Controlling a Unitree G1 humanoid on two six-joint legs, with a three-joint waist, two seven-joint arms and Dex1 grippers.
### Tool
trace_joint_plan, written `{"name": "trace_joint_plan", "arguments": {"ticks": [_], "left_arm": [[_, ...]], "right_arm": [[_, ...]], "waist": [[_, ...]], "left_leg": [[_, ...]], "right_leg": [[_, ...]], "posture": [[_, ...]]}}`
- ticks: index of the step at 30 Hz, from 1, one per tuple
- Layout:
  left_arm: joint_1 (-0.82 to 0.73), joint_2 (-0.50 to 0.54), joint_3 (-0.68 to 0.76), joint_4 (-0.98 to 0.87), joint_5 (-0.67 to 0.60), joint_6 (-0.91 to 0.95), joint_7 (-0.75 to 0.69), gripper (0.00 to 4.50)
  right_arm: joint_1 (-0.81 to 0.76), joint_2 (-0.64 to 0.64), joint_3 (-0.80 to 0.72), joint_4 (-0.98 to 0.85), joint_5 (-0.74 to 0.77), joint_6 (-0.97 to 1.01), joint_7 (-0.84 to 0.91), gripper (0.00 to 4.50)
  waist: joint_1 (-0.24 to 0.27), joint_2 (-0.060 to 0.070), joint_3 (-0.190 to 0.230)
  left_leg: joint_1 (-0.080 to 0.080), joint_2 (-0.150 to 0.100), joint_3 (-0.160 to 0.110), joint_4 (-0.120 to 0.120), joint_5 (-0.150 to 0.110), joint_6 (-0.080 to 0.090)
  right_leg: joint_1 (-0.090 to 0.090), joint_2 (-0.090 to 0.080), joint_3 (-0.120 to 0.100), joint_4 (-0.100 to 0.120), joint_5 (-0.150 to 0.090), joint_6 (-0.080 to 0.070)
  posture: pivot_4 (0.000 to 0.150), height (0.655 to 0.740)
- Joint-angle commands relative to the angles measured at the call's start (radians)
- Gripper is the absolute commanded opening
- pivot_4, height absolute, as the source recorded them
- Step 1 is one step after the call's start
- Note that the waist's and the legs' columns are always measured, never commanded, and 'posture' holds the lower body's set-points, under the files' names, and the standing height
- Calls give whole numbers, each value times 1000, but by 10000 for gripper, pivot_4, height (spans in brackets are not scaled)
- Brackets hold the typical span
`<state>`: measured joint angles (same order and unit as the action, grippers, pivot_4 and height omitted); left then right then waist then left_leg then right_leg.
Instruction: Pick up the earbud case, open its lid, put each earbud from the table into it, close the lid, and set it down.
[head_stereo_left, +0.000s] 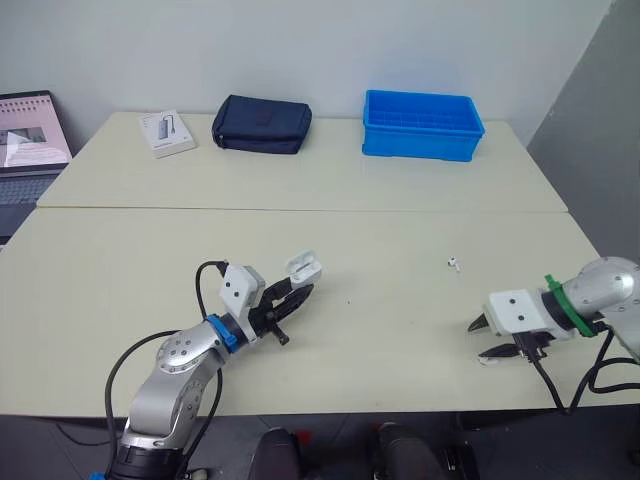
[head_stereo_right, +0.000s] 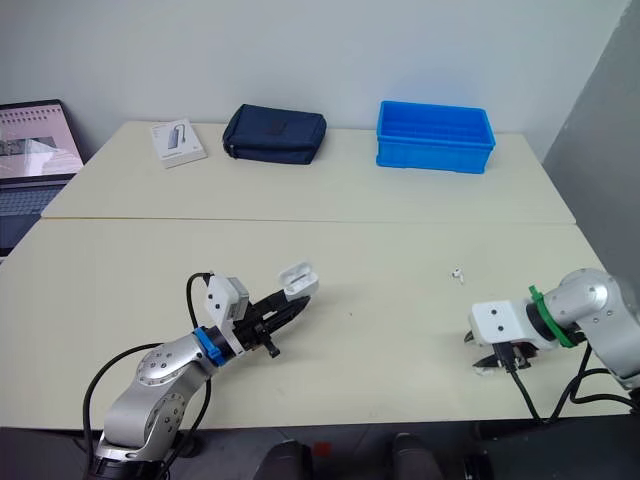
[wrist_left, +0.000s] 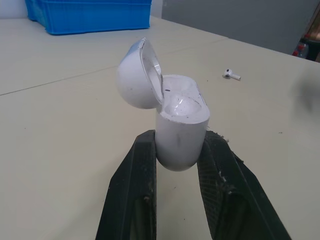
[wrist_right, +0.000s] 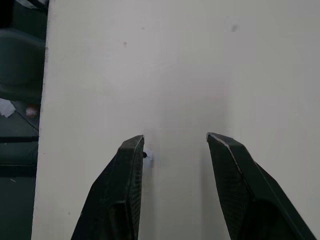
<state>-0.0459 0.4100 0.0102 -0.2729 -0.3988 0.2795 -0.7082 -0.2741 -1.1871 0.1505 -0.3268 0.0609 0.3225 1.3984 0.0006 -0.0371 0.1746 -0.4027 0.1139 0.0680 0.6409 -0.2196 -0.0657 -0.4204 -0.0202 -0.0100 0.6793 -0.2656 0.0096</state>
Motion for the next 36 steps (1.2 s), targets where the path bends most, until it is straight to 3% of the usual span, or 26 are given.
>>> {"name": "trace_joint_plan", "arguments": {"ticks": [1, 5, 13, 36], "left_arm": [[-6, 0, -3, -40, -9, -11, -2, 7742], [-13, -6, -13, -32, -4, -13, -1, 7742], [-3, -6, -14, -26, 0, -22, -2, 7742], [-1, -15, -16, -32, 7, -22, 12, 7742]], "right_arm": [[48, -47, -53, -218, 36, 310, -54, 20538], [81, -42, -24, -304, 22, 460, -133, 20538], [119, -19, 44, -252, -61, 447, -261, 20538], [55, -21, 148, -173, -59, 450, -224, 20538]], "waist": [[1, 0, 0], [0, 0, 0], [-3, 0, 0], [-3, 0, 0]], "left_leg": [[0, 0, 0, 0, 0, 0], [0, 0, 0, 0, 0, 0], [0, -1, 0, 1, 0, 0], [0, -1, 0, 1, 0, 0]], "right_leg": [[0, 0, 0, 0, 0, 0], [0, 0, 0, 0, -1, -1], [0, -1, 0, 0, -4, -6], [0, -1, 0, 0, -4, -6]], "posture": [[1500, 7218], [1500, 7218], [1500, 7218], [1500, 7218]]}}
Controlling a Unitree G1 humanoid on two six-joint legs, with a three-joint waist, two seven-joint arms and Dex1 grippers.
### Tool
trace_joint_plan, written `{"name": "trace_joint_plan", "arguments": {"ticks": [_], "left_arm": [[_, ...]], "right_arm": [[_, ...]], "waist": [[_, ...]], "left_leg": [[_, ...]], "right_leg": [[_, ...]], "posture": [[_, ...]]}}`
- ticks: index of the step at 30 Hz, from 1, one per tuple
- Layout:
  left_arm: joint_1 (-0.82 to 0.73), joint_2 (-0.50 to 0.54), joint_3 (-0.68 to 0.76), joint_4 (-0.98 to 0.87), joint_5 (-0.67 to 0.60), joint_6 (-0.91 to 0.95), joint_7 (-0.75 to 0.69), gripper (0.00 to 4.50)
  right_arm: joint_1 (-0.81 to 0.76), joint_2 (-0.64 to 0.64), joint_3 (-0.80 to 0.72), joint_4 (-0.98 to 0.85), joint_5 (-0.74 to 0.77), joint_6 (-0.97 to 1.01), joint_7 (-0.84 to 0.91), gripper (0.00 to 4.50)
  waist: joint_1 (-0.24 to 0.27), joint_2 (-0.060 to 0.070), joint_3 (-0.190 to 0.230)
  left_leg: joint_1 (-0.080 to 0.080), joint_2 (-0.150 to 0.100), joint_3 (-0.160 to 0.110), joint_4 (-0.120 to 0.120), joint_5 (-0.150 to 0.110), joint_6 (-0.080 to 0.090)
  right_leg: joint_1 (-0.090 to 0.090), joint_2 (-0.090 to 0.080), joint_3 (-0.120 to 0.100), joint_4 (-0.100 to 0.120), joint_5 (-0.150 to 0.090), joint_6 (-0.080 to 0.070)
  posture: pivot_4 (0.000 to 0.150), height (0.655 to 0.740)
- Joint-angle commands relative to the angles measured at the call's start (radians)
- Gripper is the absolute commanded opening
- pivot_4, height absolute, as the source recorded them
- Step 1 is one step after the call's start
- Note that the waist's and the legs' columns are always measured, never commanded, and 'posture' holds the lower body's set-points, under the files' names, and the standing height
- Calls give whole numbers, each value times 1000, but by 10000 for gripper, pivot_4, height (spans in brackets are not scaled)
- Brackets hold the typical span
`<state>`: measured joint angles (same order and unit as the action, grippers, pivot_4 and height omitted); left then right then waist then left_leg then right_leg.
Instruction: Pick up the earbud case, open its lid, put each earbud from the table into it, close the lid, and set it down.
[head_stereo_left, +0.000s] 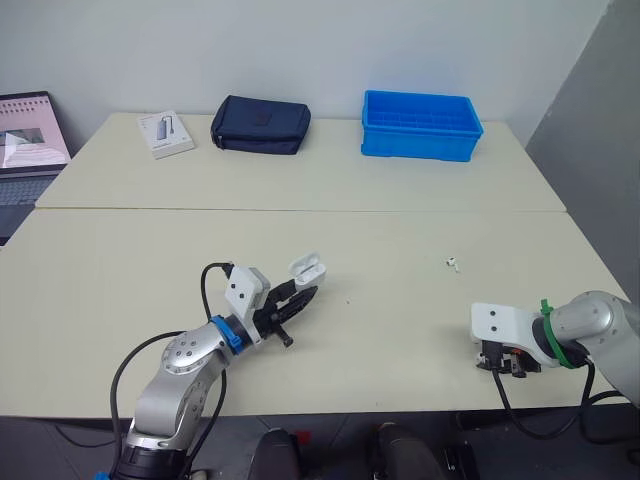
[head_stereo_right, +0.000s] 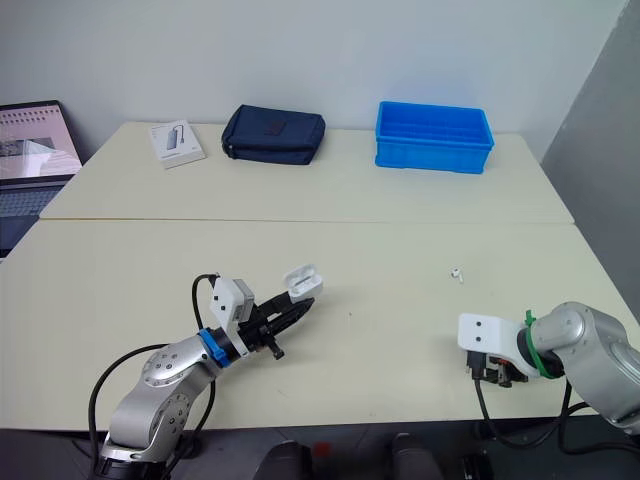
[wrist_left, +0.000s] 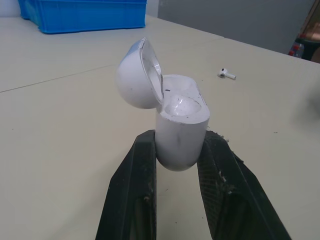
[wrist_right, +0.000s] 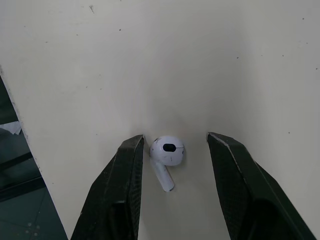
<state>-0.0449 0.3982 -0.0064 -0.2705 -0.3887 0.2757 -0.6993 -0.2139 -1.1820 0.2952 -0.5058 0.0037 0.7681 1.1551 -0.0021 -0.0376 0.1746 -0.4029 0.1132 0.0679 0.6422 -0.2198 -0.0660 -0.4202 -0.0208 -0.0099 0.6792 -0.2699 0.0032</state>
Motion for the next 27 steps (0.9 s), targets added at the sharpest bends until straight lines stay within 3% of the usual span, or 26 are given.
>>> {"name": "trace_joint_plan", "arguments": {"ticks": [1, 9, 12, 15, 24, 27], "left_arm": [[-2, -3, 0, -35, -3, -18, 4, 7742], [-7, -3, -5, -38, -6, -13, 11, 7742], [-9, -3, -5, -38, -5, -13, 12, 7742], [-8, -3, -6, -40, -5, -13, 13, 7742], [-30, -16, -18, -26, -3, -34, 2, 7742], [-54, -29, -17, -16, -9, -43, 3, 7742]], "right_arm": [[-6, -26, 3, 7, -2, 5, 21, 20538], [-13, -20, 2, 24, -2, 6, 31, 20538], [-6, -16, 2, 26, -1, -1, 28, 14250], [2, -11, -3, 26, 10, -18, 32, 4544], [-72, 33, -111, 51, 113, -46, 49, 3952], [-162, 155, -190, 29, 236, 39, 4, 3952]], "waist": [[0, 0, 0], [0, 0, 0], [0, 0, 0], [0, 0, 0], [-2, 0, 0], [-2, 0, 0]], "left_leg": [[0, 0, 0, 0, 0, 0], [0, 0, 0, 0, 0, 0], [0, 0, 0, 0, 0, 0], [0, 0, 0, 0, 0, 0], [0, 0, 0, 0, 0, 0], [0, 0, 0, 0, 0, 0]], "right_leg": [[0, 0, 0, 0, 0, 0], [0, 0, 0, 0, 0, 0], [0, 0, 0, 0, 0, 0], [0, 0, 0, 0, 0, 0], [0, 0, 0, 0, 0, 0], [0, 1, 0, 0, 3, 5]], "posture": [[1500, 7218], [1500, 7218], [1500, 7218], [1500, 7218], [1500, 7218], [1500, 7218]]}}
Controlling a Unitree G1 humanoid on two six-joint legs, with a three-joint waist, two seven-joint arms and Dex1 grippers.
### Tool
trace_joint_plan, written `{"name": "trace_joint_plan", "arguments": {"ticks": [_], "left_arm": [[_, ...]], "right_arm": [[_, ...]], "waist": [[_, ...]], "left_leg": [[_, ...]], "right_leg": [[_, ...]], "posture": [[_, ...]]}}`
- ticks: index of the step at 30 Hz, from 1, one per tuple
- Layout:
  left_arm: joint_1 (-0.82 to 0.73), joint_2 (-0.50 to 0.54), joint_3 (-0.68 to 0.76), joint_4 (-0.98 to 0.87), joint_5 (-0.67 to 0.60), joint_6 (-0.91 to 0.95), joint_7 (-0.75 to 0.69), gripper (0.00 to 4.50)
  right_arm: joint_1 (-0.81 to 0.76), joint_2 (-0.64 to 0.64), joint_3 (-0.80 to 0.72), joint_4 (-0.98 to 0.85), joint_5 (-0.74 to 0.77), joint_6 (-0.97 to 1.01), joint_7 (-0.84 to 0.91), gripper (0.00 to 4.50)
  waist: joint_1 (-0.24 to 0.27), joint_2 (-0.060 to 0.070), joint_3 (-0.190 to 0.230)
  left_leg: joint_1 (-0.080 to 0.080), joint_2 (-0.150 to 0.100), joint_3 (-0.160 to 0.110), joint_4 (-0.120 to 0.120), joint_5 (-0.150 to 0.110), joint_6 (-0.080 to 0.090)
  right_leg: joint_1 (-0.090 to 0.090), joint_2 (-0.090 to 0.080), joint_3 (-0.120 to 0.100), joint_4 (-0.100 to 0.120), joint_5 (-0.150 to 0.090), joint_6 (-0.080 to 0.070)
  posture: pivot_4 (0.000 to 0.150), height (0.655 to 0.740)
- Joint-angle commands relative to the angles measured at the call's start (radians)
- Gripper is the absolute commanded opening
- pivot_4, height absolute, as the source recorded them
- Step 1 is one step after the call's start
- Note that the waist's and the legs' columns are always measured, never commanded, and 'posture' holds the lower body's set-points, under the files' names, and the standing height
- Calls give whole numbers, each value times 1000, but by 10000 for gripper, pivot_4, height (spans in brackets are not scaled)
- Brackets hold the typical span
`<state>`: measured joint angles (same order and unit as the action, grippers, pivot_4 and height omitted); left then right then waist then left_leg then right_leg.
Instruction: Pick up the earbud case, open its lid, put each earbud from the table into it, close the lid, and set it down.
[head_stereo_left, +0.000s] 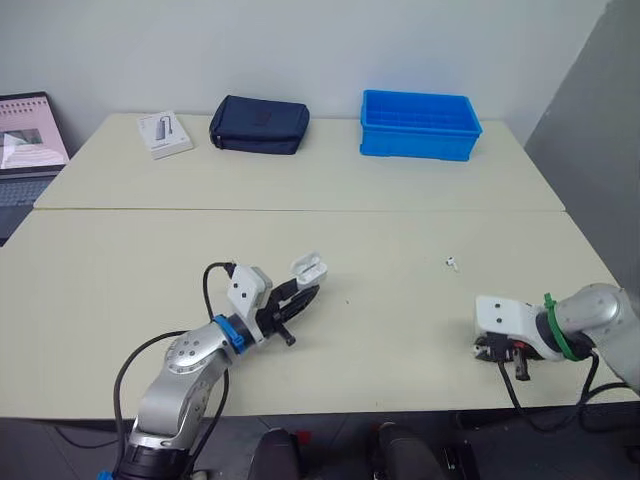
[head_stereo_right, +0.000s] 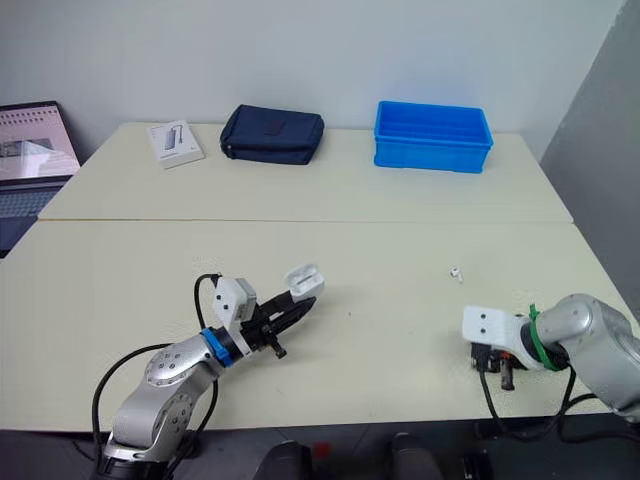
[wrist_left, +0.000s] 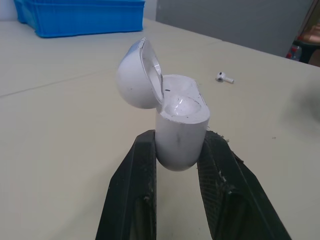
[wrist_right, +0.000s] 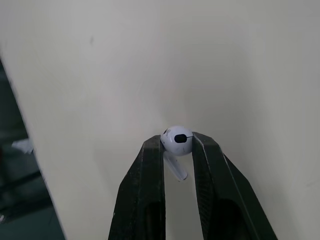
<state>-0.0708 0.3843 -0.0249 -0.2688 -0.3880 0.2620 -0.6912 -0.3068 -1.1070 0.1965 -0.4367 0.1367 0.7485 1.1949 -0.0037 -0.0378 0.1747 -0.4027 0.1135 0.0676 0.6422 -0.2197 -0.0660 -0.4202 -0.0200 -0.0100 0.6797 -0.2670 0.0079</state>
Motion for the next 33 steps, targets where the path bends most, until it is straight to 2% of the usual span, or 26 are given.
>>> {"name": "trace_joint_plan", "arguments": {"ticks": [1, 6, 9, 15, 24, 33], "left_arm": [[-36, -19, 1, -15, -12, -30, -4, 7742], [-74, -49, -4, -4, -18, -23, 12, 7742], [-101, -65, -11, -3, -7, -35, 19, 7742], [-141, -87, -9, 3, 3, -42, 39, 7742], [-152, -86, -10, -12, -10, -30, 43, 7742], [-161, -83, -11, -11, -13, -28, 40, 7742]], "right_arm": [[-104, 139, -120, -50, 148, 97, -63, 3952], [-245, 536, -257, -98, 323, 280, -337, 3952], [-238, 762, -304, -121, 393, 246, -477, 3952], [-166, 964, -230, -126, 407, 152, -625, 3952], [-113, 1040, -83, -45, 331, -52, -685, 3952], [-97, 1053, -36, 41, 295, -169, -708, 3952]], "waist": [[-2, 0, 0], [-1, 0, 0], [3, 0, 0], [4, 0, 0], [1, 1, 0], [1, 1, 0]], "left_leg": [[0, 0, 0, 0, 0, 0], [-2, 0, -2, -1, 0, 0], [-6, 1, -5, 0, 0, 0], [-11, 0, -7, 3, 0, 0], [-11, 0, -8, 3, 0, 0], [-11, 0, -8, 2, 0, 0]], "right_leg": [[0, 0, 0, 0, 1, 1], [-1, 1, -1, 0, 1, 2], [-2, 1, -3, 0, 1, 2], [-4, 1, -5, -1, 2, 3], [-4, 2, -5, 1, 2, 3], [-4, 2, -5, 0, 2, 3]], "posture": [[1500, 7218], [1500, 7218], [1500, 7218], [1500, 7218], [1500, 7218], [1500, 7218]]}}
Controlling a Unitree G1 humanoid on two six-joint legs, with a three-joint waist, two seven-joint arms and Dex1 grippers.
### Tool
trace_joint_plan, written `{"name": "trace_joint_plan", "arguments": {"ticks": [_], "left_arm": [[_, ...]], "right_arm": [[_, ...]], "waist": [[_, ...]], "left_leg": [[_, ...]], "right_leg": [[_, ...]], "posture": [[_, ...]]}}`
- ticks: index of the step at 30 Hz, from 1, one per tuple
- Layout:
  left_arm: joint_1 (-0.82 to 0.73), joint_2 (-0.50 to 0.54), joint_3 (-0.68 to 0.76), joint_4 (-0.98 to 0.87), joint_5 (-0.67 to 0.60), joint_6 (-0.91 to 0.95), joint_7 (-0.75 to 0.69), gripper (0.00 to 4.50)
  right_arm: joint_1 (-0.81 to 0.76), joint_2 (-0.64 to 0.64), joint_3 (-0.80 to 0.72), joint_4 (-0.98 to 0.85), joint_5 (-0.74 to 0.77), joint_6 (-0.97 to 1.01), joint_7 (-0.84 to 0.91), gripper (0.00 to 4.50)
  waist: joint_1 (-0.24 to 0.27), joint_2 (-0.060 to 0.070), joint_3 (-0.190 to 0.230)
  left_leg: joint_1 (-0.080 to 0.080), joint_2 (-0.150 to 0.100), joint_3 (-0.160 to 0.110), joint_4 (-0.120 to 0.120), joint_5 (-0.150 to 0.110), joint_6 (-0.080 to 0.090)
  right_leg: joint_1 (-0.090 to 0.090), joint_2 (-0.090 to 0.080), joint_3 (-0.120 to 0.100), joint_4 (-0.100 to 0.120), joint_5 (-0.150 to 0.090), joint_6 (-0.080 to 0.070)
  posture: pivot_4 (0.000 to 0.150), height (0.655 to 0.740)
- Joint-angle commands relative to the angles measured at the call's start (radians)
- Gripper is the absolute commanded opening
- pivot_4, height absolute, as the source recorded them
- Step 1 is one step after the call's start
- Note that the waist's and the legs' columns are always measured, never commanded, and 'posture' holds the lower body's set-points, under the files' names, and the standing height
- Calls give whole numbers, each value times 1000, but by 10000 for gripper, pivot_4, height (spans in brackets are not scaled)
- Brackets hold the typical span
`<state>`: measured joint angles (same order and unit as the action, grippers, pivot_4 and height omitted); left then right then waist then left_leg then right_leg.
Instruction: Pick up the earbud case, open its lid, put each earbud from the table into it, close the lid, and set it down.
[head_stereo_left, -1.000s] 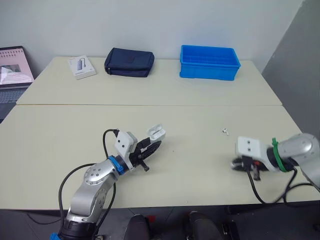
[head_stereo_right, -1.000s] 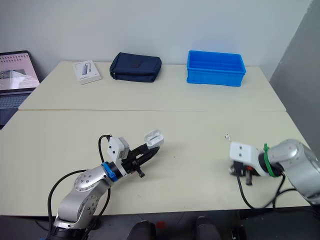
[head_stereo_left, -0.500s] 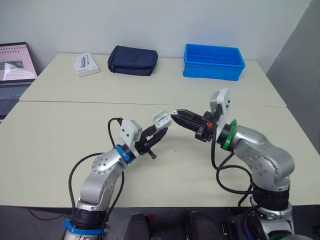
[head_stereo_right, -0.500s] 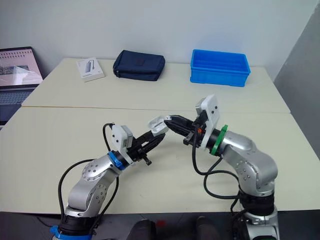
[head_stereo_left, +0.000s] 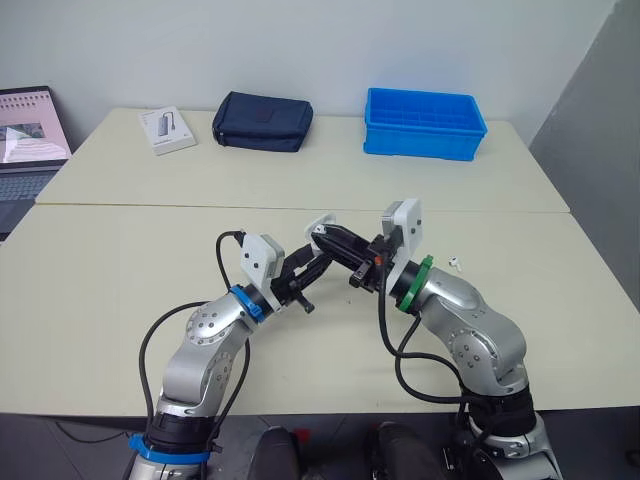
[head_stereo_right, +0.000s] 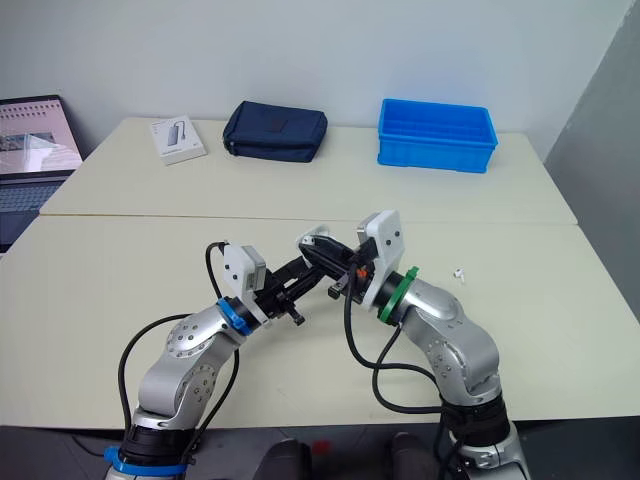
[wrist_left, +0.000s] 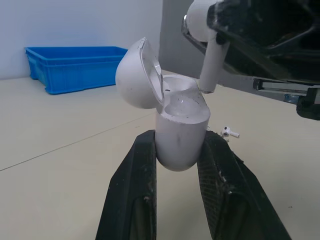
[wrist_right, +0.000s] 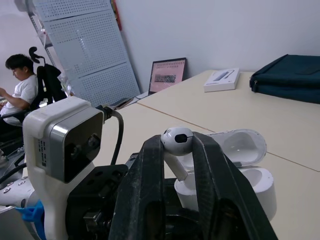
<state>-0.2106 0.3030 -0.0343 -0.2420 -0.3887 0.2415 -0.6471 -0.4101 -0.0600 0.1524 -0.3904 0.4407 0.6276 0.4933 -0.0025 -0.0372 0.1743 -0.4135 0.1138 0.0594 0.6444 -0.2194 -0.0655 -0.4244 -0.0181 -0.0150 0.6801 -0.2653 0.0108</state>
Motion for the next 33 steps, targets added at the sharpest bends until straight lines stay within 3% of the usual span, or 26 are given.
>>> {"name": "trace_joint_plan", "arguments": {"ticks": [1, 30, 33], "left_arm": [[-21, -2, -2, -38, -13, -8, -4, 7742], [-33, -15, -20, -65, 4, 4, 16, 7742], [-31, -14, -22, -67, 4, 4, 20, 7742]], "right_arm": [[10, 5, 11, 1, -11, -57, -7, 3952], [60, -10, 105, 96, -119, -148, -30, 3952], [61, -12, 99, 89, -116, -145, -32, 13967]], "waist": [[0, 0, 0], [0, 0, 0], [0, 0, 0]], "left_leg": [[0, 0, 0, 0, 0, 0], [0, 0, 0, 0, 0, 0], [0, 0, 0, 0, 0, 0]], "right_leg": [[0, 0, 0, 0, 0, 0], [0, 0, 0, 0, 0, 0], [0, 0, 0, 0, 0, 0]], "posture": [[1500, 7218], [1500, 7218], [1500, 7218]]}}
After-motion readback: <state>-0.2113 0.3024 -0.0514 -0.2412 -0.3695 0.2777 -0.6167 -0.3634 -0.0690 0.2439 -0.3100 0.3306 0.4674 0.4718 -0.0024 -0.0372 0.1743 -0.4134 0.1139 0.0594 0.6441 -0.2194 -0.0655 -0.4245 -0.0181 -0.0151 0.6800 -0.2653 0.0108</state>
